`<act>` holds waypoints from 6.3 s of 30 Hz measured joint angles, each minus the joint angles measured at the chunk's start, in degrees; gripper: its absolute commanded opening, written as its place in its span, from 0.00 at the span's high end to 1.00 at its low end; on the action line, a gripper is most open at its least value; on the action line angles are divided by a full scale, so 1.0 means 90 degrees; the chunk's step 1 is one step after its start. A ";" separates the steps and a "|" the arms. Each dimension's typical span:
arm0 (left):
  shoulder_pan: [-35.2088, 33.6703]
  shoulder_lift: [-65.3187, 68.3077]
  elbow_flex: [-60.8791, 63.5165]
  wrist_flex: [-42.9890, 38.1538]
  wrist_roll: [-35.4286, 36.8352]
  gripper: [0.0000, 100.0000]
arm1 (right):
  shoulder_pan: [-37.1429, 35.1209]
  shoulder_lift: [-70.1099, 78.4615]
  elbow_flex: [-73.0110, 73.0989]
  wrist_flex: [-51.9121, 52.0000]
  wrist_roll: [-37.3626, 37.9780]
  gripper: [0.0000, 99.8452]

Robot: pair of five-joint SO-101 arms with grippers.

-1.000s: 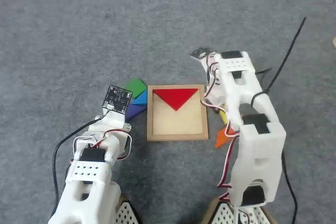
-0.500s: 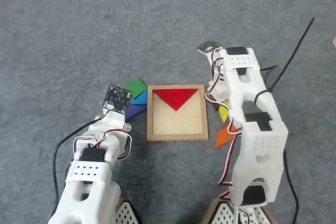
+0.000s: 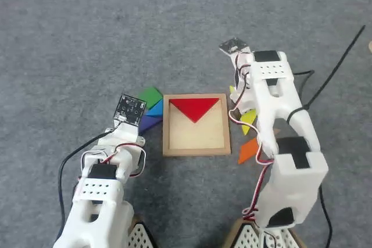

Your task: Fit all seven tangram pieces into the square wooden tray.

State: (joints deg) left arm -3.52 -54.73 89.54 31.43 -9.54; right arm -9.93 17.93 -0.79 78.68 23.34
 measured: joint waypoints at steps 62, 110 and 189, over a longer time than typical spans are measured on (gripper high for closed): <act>0.0000 0.0000 0.0000 0.0000 0.0000 0.99 | -0.3546 0.0098 0.0244 -0.1045 -0.4122 0.89; 0.0000 0.0000 0.0000 0.0000 0.0000 0.99 | -0.3048 -0.1788 0.2286 -0.1309 -0.3516 0.70; 0.0000 0.0000 0.0000 0.0000 0.0000 0.99 | -0.0791 -0.5333 0.4816 -0.1563 -0.2374 0.70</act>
State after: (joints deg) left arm -3.52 -54.73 89.54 31.43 -9.54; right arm -17.05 -30.07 42.55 64.62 1.98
